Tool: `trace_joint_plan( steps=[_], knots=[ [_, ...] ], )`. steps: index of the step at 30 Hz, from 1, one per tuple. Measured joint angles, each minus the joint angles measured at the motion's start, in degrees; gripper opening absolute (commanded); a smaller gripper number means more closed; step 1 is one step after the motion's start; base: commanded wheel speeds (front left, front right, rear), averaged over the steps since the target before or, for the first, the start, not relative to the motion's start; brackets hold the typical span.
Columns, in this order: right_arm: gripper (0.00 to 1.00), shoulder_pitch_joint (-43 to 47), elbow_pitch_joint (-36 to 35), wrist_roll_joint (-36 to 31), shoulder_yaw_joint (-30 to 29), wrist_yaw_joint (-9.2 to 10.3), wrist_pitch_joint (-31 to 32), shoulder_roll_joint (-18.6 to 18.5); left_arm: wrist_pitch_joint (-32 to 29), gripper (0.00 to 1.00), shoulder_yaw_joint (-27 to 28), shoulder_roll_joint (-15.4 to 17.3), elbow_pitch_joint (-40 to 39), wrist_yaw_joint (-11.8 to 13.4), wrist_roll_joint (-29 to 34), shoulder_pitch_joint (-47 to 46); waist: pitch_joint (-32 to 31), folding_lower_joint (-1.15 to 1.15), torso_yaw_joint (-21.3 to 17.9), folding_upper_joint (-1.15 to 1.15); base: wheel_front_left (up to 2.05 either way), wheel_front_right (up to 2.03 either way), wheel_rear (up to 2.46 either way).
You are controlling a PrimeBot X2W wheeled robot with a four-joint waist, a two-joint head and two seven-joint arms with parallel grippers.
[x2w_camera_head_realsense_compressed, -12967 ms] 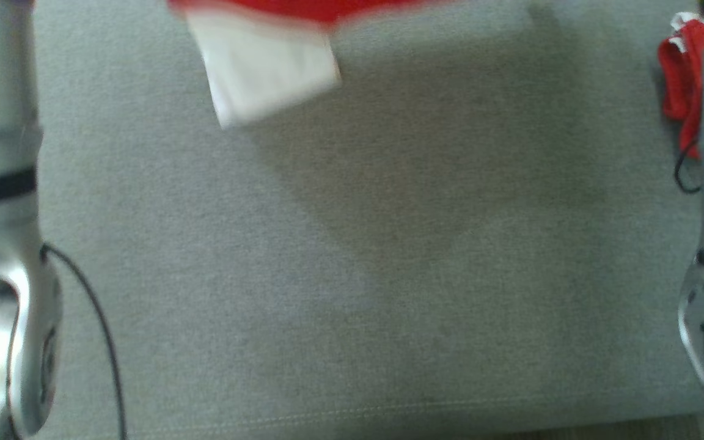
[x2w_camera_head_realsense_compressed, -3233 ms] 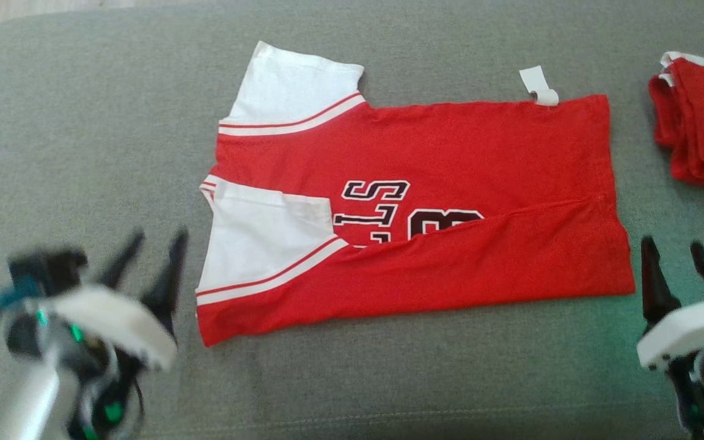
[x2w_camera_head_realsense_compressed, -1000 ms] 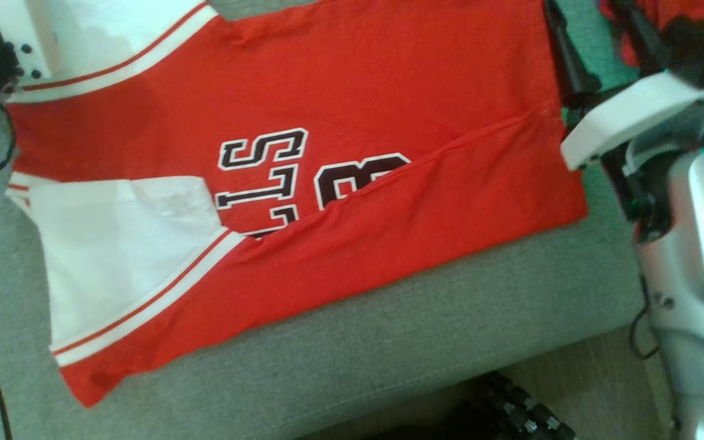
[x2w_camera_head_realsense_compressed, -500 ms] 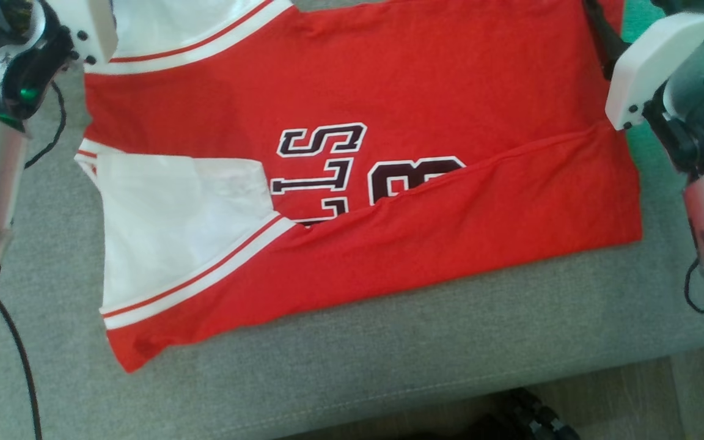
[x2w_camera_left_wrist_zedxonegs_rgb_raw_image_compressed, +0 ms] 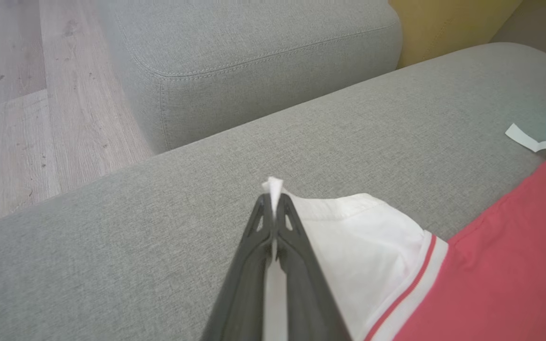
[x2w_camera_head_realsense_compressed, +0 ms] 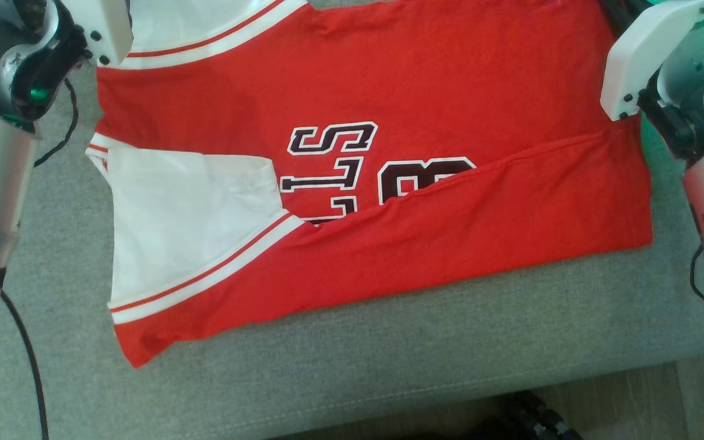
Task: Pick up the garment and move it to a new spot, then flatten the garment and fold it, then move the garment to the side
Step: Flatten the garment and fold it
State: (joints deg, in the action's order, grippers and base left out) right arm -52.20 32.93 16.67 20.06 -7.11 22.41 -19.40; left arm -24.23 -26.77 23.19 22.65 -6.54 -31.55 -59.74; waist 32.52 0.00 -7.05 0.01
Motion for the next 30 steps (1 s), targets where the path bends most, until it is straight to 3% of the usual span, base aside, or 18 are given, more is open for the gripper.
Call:
trace_joint_plan(
  steps=[9,16,30],
  knots=[
    [0.00,-0.32,1.35,1.89,2.35,0.00,-6.69,-1.22,1.98,0.00,1.04,0.37,-1.71,0.01,-2.41,2.68,-1.94,0.00,0.43,0.00,0.00,0.00,0.00],
    [0.00,1.03,0.54,4.28,5.90,0.00,-11.38,-3.38,4.80,0.00,2.94,2.03,-7.38,0.01,-5.42,10.19,-5.12,-0.01,1.12,0.00,0.00,0.00,0.00],
    [0.00,10.81,-6.88,7.94,9.18,0.00,-12.56,-9.09,8.50,0.00,4.90,4.05,-20.45,3.16,-9.79,29.72,-12.51,-0.02,3.23,0.00,0.00,0.00,0.00]
  ],
)
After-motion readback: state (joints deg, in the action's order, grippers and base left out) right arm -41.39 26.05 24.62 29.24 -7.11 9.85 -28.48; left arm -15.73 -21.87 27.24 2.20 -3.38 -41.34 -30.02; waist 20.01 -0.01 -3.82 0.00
